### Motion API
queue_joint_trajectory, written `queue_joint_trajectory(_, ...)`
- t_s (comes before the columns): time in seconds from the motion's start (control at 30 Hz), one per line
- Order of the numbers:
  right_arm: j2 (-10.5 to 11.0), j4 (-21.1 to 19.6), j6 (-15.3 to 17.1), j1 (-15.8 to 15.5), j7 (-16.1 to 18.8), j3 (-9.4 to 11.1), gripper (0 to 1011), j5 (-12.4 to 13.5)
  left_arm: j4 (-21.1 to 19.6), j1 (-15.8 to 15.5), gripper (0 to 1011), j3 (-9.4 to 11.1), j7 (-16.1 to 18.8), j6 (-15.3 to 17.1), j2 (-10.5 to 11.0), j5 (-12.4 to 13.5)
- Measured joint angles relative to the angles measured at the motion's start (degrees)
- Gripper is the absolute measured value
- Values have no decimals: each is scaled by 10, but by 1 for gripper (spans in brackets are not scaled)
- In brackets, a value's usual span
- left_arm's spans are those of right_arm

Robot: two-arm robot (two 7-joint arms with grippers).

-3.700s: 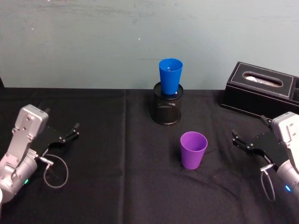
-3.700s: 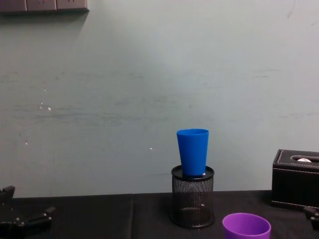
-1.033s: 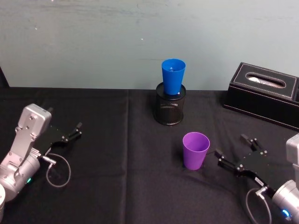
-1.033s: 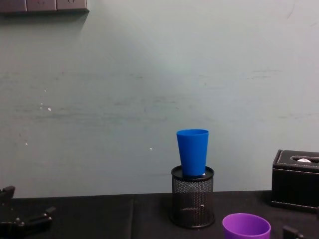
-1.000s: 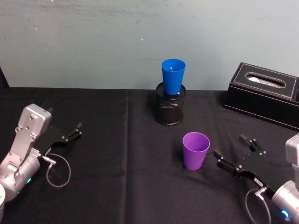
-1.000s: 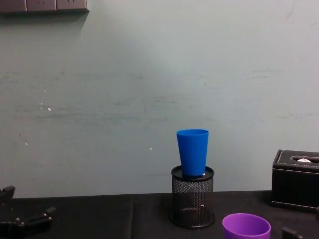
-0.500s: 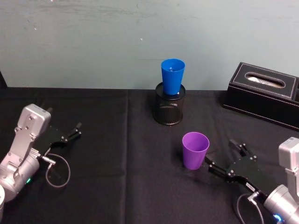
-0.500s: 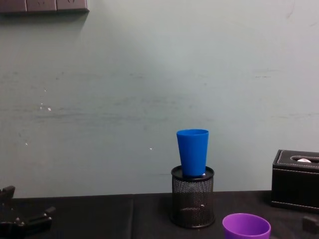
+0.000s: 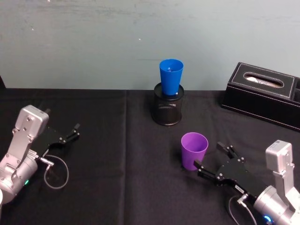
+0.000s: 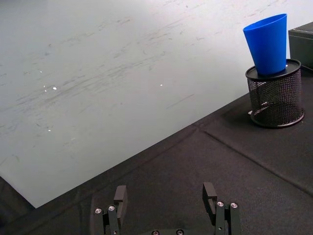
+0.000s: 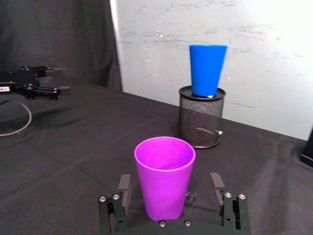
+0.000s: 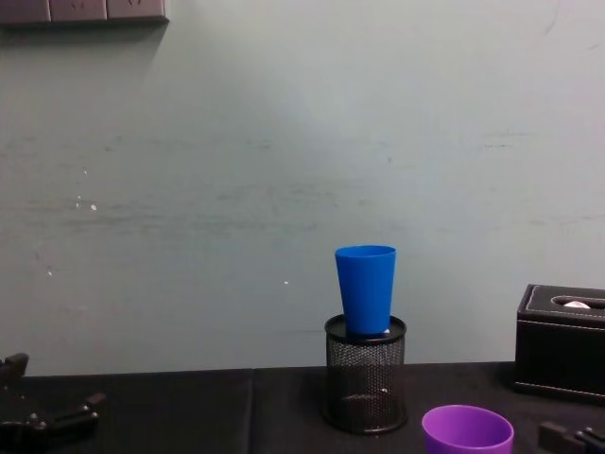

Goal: Pick up one cup with a gripper and tap it against the other cup.

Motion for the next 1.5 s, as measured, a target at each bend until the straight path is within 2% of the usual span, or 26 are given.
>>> queue_joint_trajectory(0.8,-48,76,-11,58,39,0,1003,-39,0,0,1011,0,0,0,0,0)
queue_joint_trajectory(1.07,-67,110,-27,76,55,5,1003,-40,0,0,1011,0,0,0,0,0)
queue_joint_trajectory(1.5,-79,131,-36,91,65,5,1003,-48,0,0,1011,0,0,0,0,0)
